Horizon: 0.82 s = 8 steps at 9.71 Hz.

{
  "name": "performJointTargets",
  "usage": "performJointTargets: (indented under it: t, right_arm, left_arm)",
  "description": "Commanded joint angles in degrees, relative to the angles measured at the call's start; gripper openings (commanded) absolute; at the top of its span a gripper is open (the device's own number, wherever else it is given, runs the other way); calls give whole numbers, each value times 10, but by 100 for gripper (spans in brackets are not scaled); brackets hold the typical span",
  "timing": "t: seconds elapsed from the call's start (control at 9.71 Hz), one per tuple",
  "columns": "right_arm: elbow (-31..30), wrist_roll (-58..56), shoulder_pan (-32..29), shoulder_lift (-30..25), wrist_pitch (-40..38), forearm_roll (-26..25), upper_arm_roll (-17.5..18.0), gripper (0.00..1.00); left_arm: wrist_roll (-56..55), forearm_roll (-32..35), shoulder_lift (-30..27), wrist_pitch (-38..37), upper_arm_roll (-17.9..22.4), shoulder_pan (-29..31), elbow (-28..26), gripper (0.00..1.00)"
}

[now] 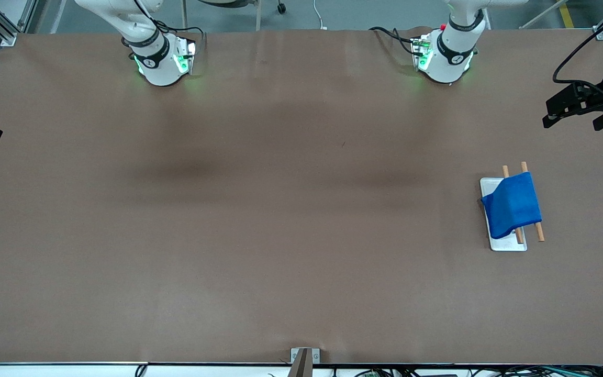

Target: Right arm passes towel to left arm to hang

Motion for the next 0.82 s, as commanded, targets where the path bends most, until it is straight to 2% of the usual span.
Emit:
performJointTargets:
  t: [0.0,0.72]
  right_arm:
    - [-8,7,-7,-8,2,8,3,100]
    - [-8,7,-8,-7,1,9,3,100]
  left_arm:
    - [1,-6,-2,10,-5,6,-26,100]
    - [-7,4,-4,36,6,4,-45,100]
